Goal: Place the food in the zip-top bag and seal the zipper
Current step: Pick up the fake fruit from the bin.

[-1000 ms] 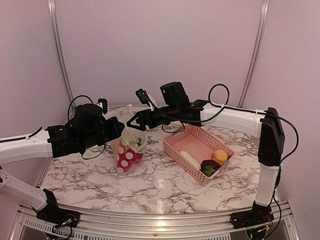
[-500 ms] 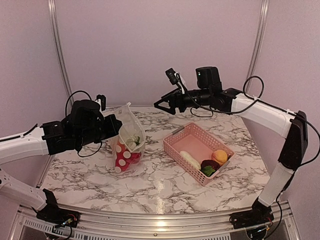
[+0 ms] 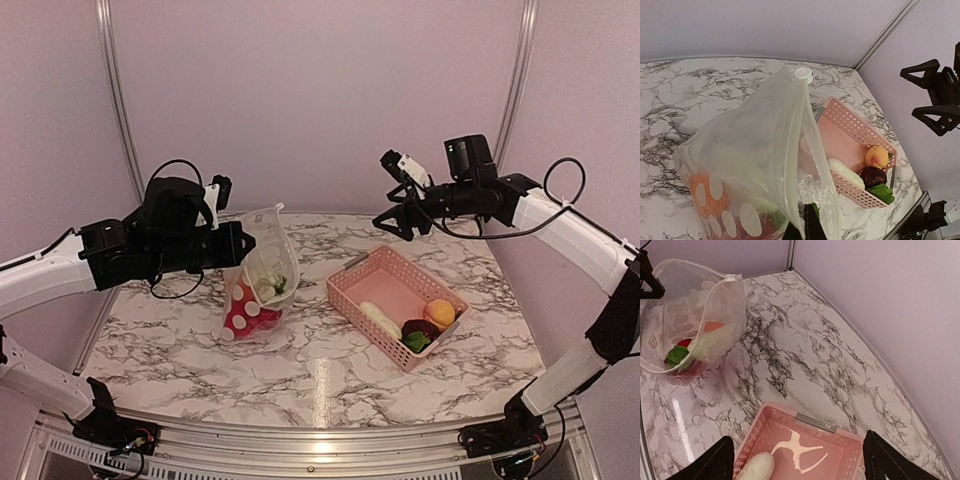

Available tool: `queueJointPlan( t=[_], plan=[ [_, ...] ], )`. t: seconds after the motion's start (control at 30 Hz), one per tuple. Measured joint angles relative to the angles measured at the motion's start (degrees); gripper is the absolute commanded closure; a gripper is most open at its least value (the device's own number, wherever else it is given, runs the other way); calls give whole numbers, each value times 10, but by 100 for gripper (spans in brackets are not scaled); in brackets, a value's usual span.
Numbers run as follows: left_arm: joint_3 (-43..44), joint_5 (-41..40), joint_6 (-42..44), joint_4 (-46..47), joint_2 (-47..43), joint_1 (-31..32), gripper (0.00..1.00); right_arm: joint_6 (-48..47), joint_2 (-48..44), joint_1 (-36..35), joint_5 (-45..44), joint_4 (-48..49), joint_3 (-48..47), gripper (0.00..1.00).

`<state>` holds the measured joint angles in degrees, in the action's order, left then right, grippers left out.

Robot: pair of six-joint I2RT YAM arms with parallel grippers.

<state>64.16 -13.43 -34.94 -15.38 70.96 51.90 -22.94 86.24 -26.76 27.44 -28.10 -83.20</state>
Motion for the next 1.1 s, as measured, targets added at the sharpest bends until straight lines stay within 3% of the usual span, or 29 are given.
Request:
queueJointPlan(
  t=[0.37, 0.87, 1.1],
  plan=[
    [61, 32, 77, -137, 98, -2, 100, -115, -29, 3, -78, -113, 71, 31],
    [81, 50, 85, -147, 111, -2, 100, -164, -29, 7, -190, -178, 138, 34],
    [92, 58, 86, -147, 114, -2, 100, -166, -5, 41, -218, -206, 141, 35]
  ],
)
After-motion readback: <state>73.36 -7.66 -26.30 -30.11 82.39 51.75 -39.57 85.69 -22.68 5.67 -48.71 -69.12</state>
